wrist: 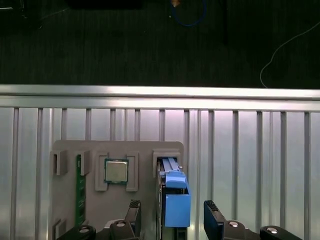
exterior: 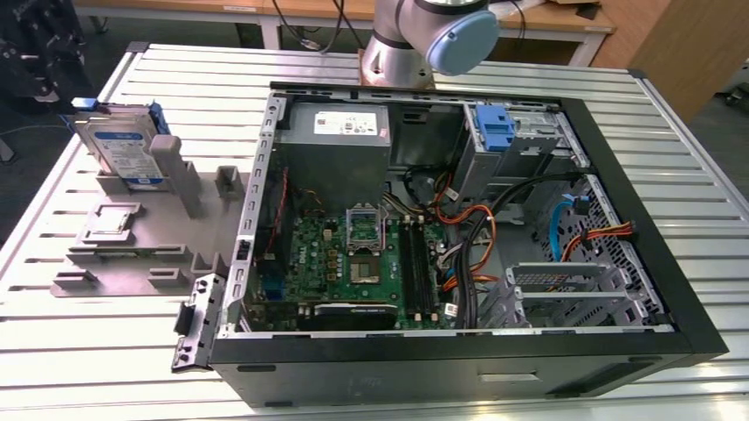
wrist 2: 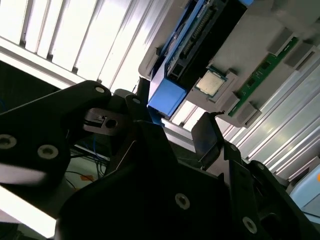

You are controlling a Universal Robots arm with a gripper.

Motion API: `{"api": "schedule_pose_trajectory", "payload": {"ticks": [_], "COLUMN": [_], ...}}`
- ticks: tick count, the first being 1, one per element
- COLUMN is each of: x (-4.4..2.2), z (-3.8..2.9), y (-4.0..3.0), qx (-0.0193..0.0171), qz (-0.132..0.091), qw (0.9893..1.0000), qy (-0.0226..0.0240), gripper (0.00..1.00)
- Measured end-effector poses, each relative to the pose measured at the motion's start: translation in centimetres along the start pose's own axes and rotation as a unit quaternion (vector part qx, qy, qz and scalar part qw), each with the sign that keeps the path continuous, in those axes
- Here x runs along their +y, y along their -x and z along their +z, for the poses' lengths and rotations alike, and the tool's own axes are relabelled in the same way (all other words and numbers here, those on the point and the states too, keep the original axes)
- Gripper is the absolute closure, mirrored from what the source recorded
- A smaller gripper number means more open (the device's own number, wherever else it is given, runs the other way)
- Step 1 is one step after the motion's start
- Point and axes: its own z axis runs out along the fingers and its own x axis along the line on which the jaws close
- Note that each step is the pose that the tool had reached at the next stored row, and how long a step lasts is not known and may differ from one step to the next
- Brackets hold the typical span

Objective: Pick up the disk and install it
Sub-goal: 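Pick up the disk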

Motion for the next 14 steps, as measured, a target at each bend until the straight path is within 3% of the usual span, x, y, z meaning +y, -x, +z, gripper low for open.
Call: {"api": "schedule_pose_trajectory", "payload": {"ticks": [1,8,14], "x": [0.04,0.21,0.21], "z": [0.07,0.7,1.62], "y": [0.03,0.04,0.03], "qx": [0.0,-0.001,-0.001], "qz": [0.0,-0.003,-0.003], "qw": [1.0,1.0,1.0], "qy": [-0.0001,0.0,0.0001], "gripper": [0.39,0.39,0.39]}}
